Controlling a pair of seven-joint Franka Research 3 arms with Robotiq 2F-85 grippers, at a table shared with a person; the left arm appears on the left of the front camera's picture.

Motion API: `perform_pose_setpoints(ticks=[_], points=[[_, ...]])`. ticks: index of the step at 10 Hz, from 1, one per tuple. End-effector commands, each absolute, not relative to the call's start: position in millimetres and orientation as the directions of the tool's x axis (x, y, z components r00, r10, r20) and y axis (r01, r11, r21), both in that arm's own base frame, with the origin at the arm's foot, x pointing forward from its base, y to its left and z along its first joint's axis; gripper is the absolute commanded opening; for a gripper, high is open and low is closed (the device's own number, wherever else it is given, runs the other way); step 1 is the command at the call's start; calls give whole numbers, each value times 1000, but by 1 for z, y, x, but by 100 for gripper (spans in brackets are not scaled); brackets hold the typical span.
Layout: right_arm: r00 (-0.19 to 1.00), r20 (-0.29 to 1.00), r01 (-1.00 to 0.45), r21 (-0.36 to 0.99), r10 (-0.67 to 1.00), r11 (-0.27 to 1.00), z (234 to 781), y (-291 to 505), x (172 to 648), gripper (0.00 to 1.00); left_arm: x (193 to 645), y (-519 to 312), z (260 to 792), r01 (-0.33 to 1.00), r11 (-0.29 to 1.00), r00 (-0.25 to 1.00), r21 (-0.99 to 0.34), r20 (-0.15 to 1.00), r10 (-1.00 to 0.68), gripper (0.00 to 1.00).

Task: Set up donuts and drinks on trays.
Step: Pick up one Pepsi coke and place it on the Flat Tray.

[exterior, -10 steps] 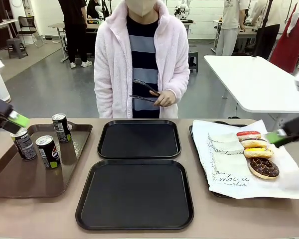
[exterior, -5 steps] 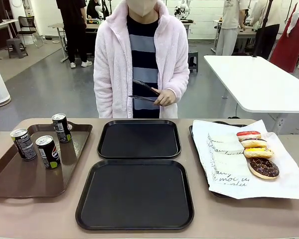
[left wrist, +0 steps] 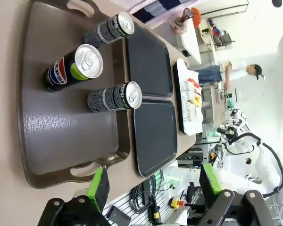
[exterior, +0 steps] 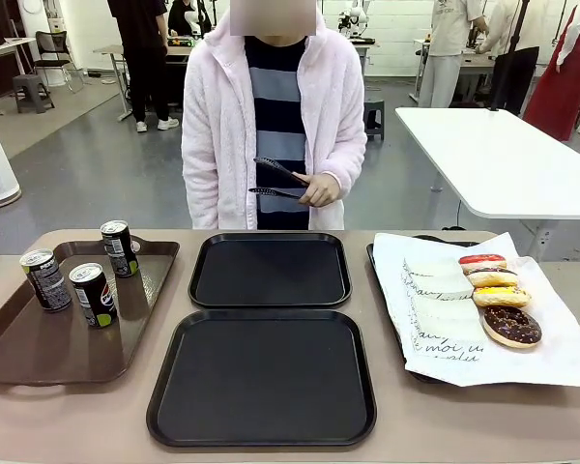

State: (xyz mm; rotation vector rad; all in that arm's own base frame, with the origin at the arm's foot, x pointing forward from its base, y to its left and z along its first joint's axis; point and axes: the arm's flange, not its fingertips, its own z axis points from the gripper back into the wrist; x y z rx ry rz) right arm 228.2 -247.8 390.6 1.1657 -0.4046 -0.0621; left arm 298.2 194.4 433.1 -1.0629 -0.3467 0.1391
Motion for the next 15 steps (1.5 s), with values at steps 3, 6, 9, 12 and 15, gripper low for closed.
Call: perform_pose_setpoints(ticks=[3,6,9,12,15], points=[[904,258,-74,879,-341,470,397,-227,239,100,303,173,442,80,537,907,-840,284,310,100],[919,258,-129,910,-297,394,391,-248,228,100,301,193,434,46,488,931,-872,215,296,100],[919,258,-129,910,-297,394,391,-248,228,100,301,193,434,46,488,931,-872,215,296,100],[919,258,-129,910,-297,394,391,-248,228,100,301,193,434,46,488,931,-872,215,296,100],[919,258,-129,910,-297,394,391,-248,228,100,301,193,434,46,488,931,-872,215,296,100]])
